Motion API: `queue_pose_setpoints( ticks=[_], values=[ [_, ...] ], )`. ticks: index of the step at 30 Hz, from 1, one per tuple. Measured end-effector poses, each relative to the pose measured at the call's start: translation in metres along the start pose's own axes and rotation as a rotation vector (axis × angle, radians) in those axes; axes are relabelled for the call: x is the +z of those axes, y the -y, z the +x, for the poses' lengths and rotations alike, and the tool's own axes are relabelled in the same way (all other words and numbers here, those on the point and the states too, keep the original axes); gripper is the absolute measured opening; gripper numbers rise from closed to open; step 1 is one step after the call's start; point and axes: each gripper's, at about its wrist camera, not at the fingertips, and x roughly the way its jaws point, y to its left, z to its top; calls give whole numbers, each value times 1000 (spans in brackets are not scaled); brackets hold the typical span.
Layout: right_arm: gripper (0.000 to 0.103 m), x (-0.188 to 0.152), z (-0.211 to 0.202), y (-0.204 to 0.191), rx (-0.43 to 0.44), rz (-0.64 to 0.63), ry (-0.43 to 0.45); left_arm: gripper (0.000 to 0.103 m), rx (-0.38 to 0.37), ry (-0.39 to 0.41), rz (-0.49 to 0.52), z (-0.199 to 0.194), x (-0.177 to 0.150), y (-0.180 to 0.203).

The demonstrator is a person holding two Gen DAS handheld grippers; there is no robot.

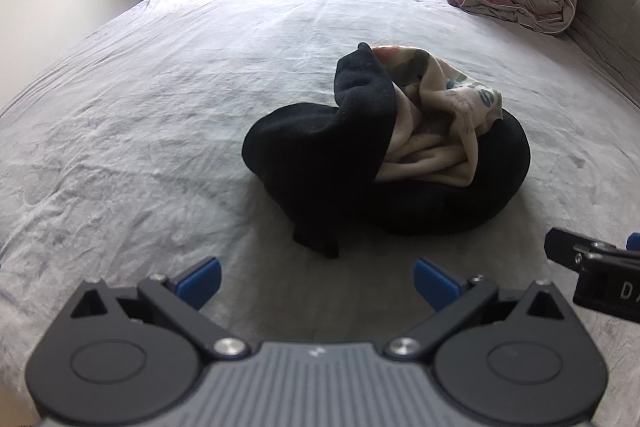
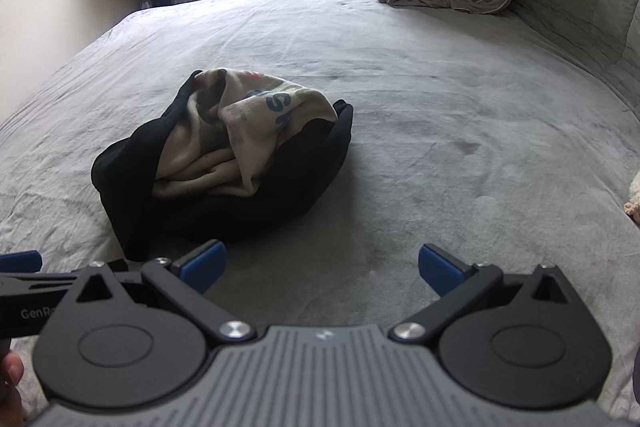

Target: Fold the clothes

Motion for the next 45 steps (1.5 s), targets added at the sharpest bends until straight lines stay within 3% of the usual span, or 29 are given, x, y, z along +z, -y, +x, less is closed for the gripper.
queue_pose_setpoints(
  ticks=[45],
  values=[
    [103, -1, 8, 1, 6, -15, -22, 103, 35, 15, 25, 8, -1, -1]
  ],
)
